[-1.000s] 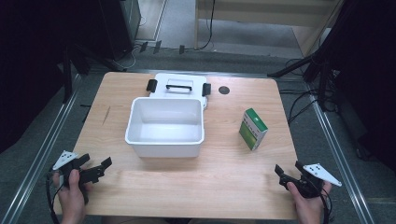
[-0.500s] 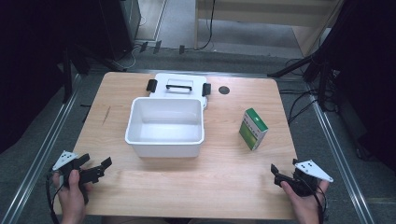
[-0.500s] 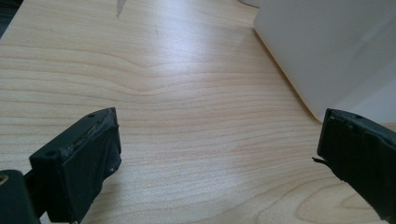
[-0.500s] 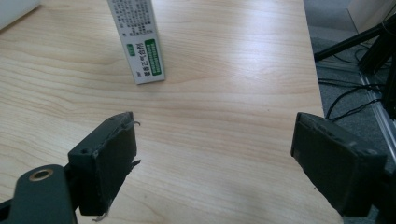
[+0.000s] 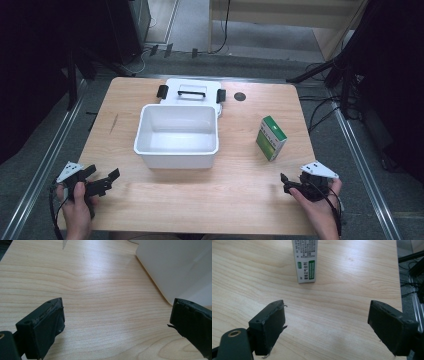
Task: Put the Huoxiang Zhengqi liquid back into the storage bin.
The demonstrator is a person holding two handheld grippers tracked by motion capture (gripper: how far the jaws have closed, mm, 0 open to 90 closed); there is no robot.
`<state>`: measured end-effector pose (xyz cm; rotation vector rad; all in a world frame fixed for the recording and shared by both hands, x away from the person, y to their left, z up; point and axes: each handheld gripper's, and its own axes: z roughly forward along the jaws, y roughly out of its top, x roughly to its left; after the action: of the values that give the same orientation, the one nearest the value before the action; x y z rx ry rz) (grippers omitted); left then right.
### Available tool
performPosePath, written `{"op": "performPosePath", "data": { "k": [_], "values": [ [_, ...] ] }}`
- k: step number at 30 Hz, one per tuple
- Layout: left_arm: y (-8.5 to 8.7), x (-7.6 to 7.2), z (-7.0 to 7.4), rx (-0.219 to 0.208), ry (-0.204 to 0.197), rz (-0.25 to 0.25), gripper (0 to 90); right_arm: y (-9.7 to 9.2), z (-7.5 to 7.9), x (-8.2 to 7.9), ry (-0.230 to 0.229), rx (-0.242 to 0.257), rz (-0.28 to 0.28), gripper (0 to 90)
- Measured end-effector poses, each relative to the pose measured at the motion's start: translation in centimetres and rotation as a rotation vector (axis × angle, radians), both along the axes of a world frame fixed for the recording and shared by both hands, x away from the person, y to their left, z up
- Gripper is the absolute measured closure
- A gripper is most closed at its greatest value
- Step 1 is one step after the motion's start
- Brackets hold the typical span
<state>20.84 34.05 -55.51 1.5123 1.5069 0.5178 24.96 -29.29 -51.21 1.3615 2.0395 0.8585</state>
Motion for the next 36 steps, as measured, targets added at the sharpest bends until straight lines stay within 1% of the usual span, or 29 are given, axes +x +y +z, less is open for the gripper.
{"op": "performPosePath", "data": {
  "k": [2,4,6,8,14,16,21,23,27,31,34,36],
  "values": [
    [0.0,0.0,0.0,0.001,-0.001,0.0,0.6,0.2,0.1,0.3,0.03,-0.024,0.008,14.5],
    [0.0,-0.1,0.0,0.001,-0.005,0.002,0.6,0.4,0.2,0.6,0.054,-0.043,0.002,14.5],
    [0.0,-0.1,0.0,0.0,-0.006,0.001,0.6,0.5,0.4,0.9,0.072,-0.06,0.005,14.5],
    [0.0,-0.1,0.0,0.002,-0.006,0.001,0.6,0.7,0.7,1.0,0.067,-0.082,0.003,14.9],
    [0.0,0.0,0.0,0.002,0.0,-0.001,0.6,0.6,1.8,1.7,0.09,-0.096,0.002,15.1],
    [0.0,0.0,0.0,0.002,-0.001,-0.001,0.6,0.7,2.2,2.1,0.115,-0.102,0.005,15.0],
    [0.0,0.0,0.0,-0.001,-0.003,0.0,0.6,1.5,3.1,2.9,0.177,-0.148,0.02,15.0],
    [0.0,0.0,0.0,0.0,-0.002,0.0,0.6,1.7,3.4,3.2,0.194,-0.163,0.026,15.0],
    [0.0,0.0,0.0,0.0,-0.001,0.001,0.6,2.2,4.0,4.0,0.224,-0.212,0.019,15.1],
    [0.0,0.0,0.0,-0.001,-0.002,0.0,0.6,2.7,4.5,4.7,0.26,-0.228,0.023,15.7],
    [0.0,0.0,0.0,0.0,-0.003,0.0,0.6,3.0,4.7,5.2,0.312,-0.242,0.024,15.8],
    [0.0,0.0,0.0,-0.001,-0.001,0.001,0.6,3.0,4.9,5.6,0.334,-0.247,0.036,16.0]
  ]
}}
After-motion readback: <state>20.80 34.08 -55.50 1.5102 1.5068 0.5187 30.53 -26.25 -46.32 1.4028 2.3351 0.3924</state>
